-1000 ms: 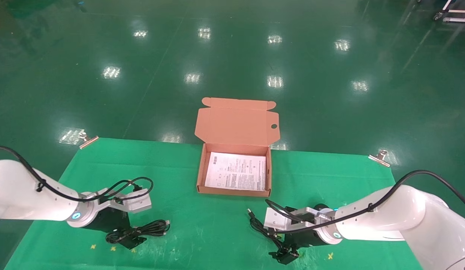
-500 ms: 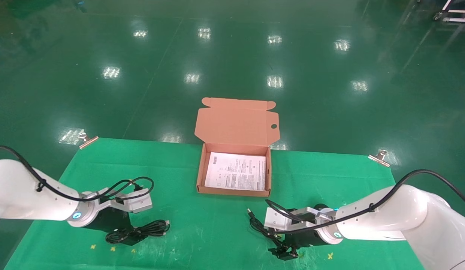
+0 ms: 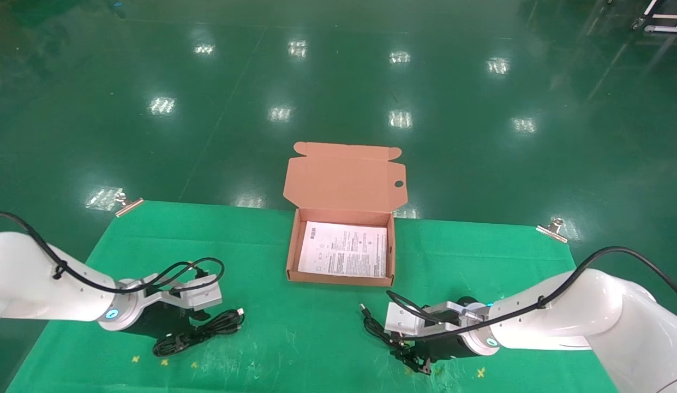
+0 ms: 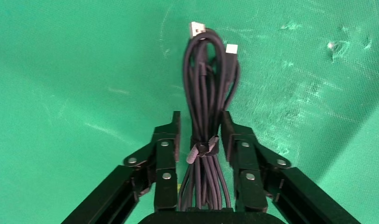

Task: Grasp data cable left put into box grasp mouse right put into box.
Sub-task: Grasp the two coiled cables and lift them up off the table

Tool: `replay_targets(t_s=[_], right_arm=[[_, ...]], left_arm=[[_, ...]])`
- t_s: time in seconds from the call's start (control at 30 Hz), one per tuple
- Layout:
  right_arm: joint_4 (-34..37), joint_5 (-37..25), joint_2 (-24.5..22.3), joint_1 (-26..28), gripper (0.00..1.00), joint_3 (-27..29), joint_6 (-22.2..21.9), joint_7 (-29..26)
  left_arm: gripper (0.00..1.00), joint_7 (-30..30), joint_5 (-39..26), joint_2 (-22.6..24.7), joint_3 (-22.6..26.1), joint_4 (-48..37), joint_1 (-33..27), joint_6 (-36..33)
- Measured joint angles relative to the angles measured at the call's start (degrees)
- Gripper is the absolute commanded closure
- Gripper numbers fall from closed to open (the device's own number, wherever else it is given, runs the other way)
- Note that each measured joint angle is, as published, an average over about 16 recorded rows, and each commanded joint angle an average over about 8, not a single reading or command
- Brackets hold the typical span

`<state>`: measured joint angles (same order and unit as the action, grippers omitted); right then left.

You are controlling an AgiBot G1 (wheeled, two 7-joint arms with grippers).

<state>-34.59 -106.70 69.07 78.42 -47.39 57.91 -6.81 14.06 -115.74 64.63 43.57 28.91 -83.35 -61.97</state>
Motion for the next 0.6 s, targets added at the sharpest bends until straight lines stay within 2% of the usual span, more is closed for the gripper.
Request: replay_targets(t_s=[0.37, 0.6], right_arm=[[-0.8, 0.6, -0.9, 0.2, 1.0, 0.5, 0.2, -0.5], [-7.3, 2.8, -6.4, 1.3, 1.0, 3.3, 0.5, -4.3]], left_arm=[[1.0, -0.5, 0.2, -0.5, -0.1, 0.9, 0.0, -0.2], [1.0, -1.7, 0.5, -3.4, -0.8, 7.3, -0.4, -0.3]])
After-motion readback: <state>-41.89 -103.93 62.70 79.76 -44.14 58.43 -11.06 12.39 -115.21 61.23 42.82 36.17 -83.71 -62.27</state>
